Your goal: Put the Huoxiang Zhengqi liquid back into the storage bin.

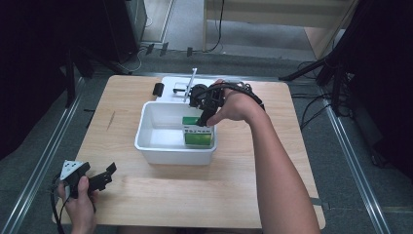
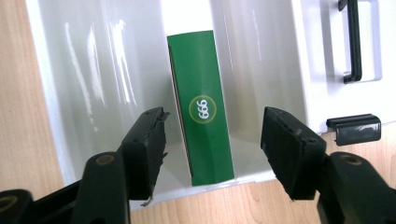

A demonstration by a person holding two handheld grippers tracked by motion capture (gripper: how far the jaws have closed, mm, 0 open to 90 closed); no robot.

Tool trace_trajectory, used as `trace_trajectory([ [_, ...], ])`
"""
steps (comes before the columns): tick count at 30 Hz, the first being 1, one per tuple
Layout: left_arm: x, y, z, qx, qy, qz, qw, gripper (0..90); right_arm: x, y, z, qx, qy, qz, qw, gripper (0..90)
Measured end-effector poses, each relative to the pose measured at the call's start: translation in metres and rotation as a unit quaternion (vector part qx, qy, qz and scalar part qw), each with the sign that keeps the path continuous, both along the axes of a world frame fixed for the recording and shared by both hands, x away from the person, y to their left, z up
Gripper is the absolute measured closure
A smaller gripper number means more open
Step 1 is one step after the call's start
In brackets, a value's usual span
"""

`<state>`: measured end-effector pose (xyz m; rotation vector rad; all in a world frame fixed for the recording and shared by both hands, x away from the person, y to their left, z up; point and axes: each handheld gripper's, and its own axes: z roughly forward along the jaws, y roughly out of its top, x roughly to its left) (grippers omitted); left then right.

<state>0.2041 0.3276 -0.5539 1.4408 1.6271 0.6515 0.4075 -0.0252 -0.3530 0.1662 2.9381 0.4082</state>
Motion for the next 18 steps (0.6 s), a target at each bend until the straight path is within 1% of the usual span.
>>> trace_trajectory([
  [1, 0.000, 0.000, 0.000, 0.000, 0.000, 0.000, 1.0000, 0.0, 0.000, -0.002, 0.001, 0.006, 0.001, -0.003, 1.0000, 39.4],
  [3, 0.000, 0.000, 0.000, 0.000, 0.000, 0.000, 1.0000, 0.0, 0.000, -0.004, 0.002, 0.009, 0.001, -0.006, 0.9999, 39.0],
  [4, 0.000, 0.000, 0.000, 0.001, 0.000, 0.000, 1.0000, 0.0, 0.000, -0.010, 0.006, 0.027, 0.001, -0.027, 0.9993, 39.0],
  [5, 0.000, 0.000, 0.000, 0.001, 0.000, 0.000, 1.0000, 0.0, 0.000, -0.010, 0.006, 0.027, 0.001, -0.027, 0.9993, 39.0],
  [6, 0.000, 0.000, 0.000, 0.001, 0.000, 0.000, 1.0000, 0.0, 0.000, -0.013, 0.008, 0.039, 0.001, -0.034, 0.9987, 38.3],
  [8, 0.000, 0.000, 0.000, 0.003, 0.000, -0.001, 1.0000, 0.0, 0.001, -0.020, 0.012, 0.056, 0.000, -0.060, 0.9966, 37.7],
  [10, 0.000, 0.000, 0.000, 0.003, 0.000, 0.000, 1.0000, 0.0, 0.001, -0.028, 0.015, 0.077, -0.003, -0.084, 0.9934, 36.0],
  [11, 0.000, 0.000, 0.000, 0.003, 0.000, -0.001, 1.0000, 0.0, 0.001, -0.032, 0.016, 0.087, -0.003, -0.099, 0.9913, 36.0],
  [12, 0.000, 0.000, 0.000, 0.003, -0.001, 0.000, 1.0000, 0.0, 0.002, -0.042, 0.016, 0.112, -0.007, -0.118, 0.9867, 35.1],
  [13, 0.000, 0.000, 0.000, 0.002, -0.001, 0.000, 1.0000, 0.0, 0.002, -0.042, 0.016, 0.112, -0.007, -0.118, 0.9867, 35.1],
  [14, -0.001, 0.000, 0.000, 0.002, 0.000, -0.001, 1.0000, 0.0, 0.001, -0.051, 0.015, 0.134, -0.016, -0.129, 0.9824, 32.9],
  [15, -0.001, 0.000, 0.000, 0.002, 0.000, -0.001, 1.0000, 0.0, 0.001, -0.051, 0.015, 0.134, -0.016, -0.129, 0.9824, 32.9],
  [16, 0.000, 0.000, 0.000, 0.001, -0.001, -0.001, 1.0000, 0.0, 0.001, -0.062, 0.013, 0.154, -0.022, -0.147, 0.9768, 31.0],
  [17, 0.000, 0.000, 0.000, 0.001, -0.001, -0.001, 1.0000, 0.0, 0.001, -0.062, 0.013, 0.154, -0.022, -0.147, 0.9768, 31.0],
  [18, 0.000, 0.000, 0.000, 0.002, 0.000, -0.001, 1.0000, 0.0, -0.001, -0.072, 0.011, 0.178, -0.034, -0.178, 0.9673, 29.6],
])
